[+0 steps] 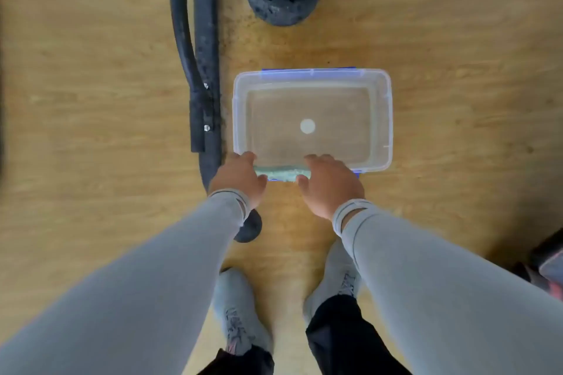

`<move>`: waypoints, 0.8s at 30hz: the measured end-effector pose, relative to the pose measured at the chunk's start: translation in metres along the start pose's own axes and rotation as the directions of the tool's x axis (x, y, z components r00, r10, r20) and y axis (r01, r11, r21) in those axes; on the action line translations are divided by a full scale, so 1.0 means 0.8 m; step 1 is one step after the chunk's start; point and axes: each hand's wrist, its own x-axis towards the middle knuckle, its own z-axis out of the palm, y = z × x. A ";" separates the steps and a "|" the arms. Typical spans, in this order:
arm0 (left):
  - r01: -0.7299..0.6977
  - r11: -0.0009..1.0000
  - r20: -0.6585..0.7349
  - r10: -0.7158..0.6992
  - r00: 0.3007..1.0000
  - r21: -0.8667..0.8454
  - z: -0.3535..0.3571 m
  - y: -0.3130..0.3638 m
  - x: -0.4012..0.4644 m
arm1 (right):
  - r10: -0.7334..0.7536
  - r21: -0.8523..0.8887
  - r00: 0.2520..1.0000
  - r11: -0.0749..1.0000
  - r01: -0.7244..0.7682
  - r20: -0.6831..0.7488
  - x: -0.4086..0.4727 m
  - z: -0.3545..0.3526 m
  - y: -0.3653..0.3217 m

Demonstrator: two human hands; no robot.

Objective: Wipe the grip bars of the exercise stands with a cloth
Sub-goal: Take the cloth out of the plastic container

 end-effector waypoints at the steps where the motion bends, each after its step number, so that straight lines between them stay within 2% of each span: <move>1: 0.016 0.999 0.007 -0.016 1.000 0.031 0.010 0.000 0.010 | 0.009 -0.009 1.000 1.000 -0.009 0.004 0.013 0.011 0.002; 5: 0.078 0.984 -0.047 -0.072 0.996 0.157 0.044 -0.006 0.044 | 0.103 -0.017 0.995 0.995 -0.103 0.009 0.053 0.043 0.013; 9: 0.060 0.971 -0.101 -0.037 0.994 0.233 0.062 -0.011 0.057 | 0.152 -0.059 0.987 0.986 -0.155 -0.044 0.069 0.063 0.018; 12: 0.031 0.980 -0.129 -0.006 0.992 0.196 0.069 -0.009 0.059 | 0.159 0.022 0.985 0.987 -0.157 -0.062 0.073 0.068 0.016; 16: -0.042 0.992 -0.160 0.060 0.985 0.116 0.059 -0.008 0.052 | 0.154 0.040 0.981 0.988 -0.150 -0.120 0.067 0.064 0.012; 18: -0.109 0.994 -0.182 0.111 0.977 0.021 0.043 -0.008 0.036 | 0.168 0.161 0.979 0.976 -0.148 -0.118 0.051 0.054 0.011; 21: -0.160 0.979 -0.111 0.146 0.983 -0.126 0.000 -0.006 -0.011 | 0.192 0.460 0.979 0.877 -0.142 -0.063 0.007 0.015 0.008; 24: -0.193 0.963 -0.067 0.184 0.981 -0.188 -0.064 0.005 -0.078 | 0.170 0.556 0.983 0.825 -0.105 -0.067 -0.061 -0.051 -0.004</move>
